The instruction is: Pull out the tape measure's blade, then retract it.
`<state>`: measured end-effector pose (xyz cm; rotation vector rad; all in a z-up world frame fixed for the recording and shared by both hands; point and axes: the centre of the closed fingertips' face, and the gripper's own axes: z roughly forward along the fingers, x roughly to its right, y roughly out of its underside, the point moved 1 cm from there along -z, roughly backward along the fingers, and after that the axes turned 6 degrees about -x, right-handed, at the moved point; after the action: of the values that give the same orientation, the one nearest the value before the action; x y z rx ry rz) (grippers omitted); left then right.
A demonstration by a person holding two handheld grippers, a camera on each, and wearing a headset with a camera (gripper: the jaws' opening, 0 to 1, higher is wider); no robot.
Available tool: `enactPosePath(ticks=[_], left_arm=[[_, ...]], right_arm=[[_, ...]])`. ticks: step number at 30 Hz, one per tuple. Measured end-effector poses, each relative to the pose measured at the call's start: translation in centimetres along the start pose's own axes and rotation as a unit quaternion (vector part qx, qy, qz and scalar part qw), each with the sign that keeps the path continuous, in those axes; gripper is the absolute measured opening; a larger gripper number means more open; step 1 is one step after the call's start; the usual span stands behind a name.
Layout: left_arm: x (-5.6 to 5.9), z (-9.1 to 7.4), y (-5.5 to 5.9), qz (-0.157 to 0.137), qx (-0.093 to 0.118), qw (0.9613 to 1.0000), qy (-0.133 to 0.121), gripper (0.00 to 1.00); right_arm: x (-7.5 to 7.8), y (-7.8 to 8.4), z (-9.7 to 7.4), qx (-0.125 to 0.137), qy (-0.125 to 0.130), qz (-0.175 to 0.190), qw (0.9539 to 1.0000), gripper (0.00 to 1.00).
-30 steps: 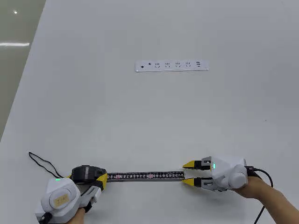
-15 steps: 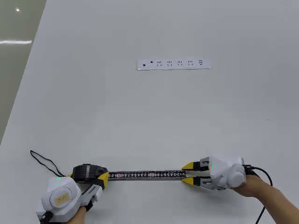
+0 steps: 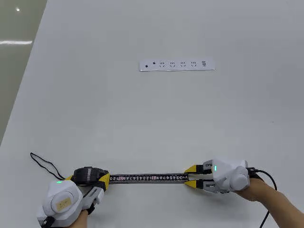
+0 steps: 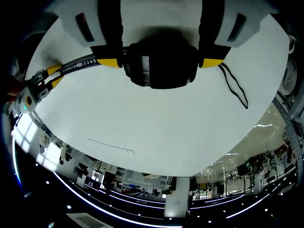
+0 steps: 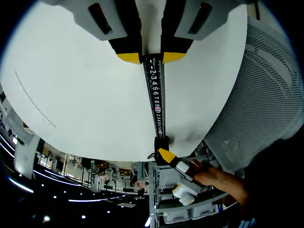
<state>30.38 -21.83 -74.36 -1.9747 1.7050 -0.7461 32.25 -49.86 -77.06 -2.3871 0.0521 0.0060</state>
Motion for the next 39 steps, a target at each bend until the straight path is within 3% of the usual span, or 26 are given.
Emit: enactPosePath(ticks=[16, 39], left_arm=[[-0.09, 0.36, -0.15, -0.022, 0.004, 0.9995, -0.021, 0.63], [-0.08, 0.50, 0.13, 0.003, -0.007, 0.9989, -0.045, 0.62]], right_arm=[[0.04, -0.02, -0.01, 0.000, 0.000, -0.003, 1.0000, 0.13], [0.03, 0.00, -0.07, -0.003, 0.003, -0.004, 1.0000, 0.13]])
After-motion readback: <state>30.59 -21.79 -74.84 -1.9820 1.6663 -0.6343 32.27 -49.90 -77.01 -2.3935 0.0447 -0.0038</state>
